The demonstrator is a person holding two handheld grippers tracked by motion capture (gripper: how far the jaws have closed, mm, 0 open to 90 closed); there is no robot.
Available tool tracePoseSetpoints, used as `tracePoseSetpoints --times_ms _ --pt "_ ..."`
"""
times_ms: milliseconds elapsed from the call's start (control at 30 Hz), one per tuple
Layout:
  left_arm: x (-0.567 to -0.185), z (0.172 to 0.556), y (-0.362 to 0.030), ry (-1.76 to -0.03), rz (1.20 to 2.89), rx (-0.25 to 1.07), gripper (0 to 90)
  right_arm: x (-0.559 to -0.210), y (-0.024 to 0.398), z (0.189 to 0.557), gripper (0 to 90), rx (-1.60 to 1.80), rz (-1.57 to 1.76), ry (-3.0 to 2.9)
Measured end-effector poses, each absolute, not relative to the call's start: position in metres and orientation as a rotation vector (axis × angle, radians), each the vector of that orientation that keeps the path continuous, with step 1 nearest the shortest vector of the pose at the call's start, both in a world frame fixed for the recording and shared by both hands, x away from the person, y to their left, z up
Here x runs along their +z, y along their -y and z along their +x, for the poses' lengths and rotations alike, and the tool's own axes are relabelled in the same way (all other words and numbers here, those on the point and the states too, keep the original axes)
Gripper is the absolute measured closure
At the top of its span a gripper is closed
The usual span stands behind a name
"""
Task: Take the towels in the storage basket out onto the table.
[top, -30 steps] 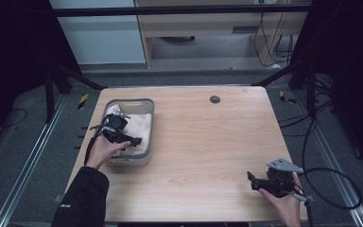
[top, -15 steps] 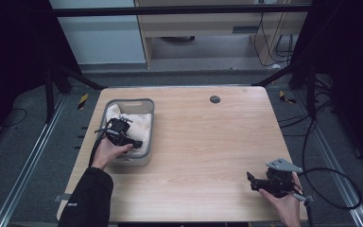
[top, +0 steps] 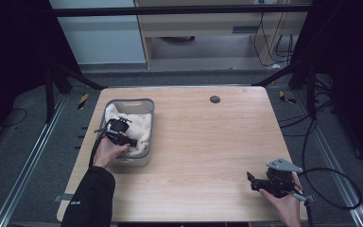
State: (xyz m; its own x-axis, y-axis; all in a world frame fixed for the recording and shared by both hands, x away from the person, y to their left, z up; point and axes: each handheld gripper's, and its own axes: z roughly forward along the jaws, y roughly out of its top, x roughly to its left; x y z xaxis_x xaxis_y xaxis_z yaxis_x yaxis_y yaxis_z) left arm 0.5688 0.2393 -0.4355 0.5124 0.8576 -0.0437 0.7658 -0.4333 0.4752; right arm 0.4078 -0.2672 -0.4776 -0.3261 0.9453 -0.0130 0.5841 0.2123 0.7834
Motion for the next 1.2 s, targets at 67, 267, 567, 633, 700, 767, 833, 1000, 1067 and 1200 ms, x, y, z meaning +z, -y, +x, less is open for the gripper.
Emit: tracePoseSetpoints --times_ms 67,267,567,633,700,767,833,1000,1067,1200 --pt "-0.435 0.568 -0.239 -1.333 2.319 0.29 66.0 -0.478 0.267 0.408 7.2 0.952 1.412 -1.995" --pt "-0.428 0.564 -0.242 -1.32 2.287 0.314 69.0 -0.478 0.268 0.408 7.6 0.951 1.411 -1.995" --pt "-0.392 0.551 -0.251 -1.298 2.187 0.384 69.7 -0.478 0.268 0.408 8.1 0.949 1.41 -1.994" --pt "-0.385 0.548 -0.252 -1.288 2.183 0.398 69.7 -0.477 0.268 0.408 8.2 0.953 1.414 -1.991" --pt "-0.381 0.546 -0.253 -1.277 2.18 0.413 69.7 -0.477 0.268 0.408 8.2 0.952 1.414 -1.992" --pt "-0.378 0.544 -0.253 -1.27 2.175 0.423 69.8 -0.478 0.268 0.408 8.3 0.952 1.412 -1.993" --pt "-0.374 0.542 -0.253 -1.261 2.169 0.442 69.8 -0.478 0.268 0.408 8.3 0.949 1.413 -1.995" --pt "-0.359 0.537 -0.255 -1.234 2.146 0.485 69.8 -0.478 0.268 0.408 8.3 0.949 1.412 -1.995" --pt "-0.349 0.534 -0.255 -1.219 2.126 0.502 69.9 -0.478 0.268 0.408 8.4 0.948 1.412 -1.995" --pt "-0.332 0.528 -0.255 -1.194 2.114 0.526 69.8 -0.478 0.268 0.408 8.4 0.948 1.411 -1.995"
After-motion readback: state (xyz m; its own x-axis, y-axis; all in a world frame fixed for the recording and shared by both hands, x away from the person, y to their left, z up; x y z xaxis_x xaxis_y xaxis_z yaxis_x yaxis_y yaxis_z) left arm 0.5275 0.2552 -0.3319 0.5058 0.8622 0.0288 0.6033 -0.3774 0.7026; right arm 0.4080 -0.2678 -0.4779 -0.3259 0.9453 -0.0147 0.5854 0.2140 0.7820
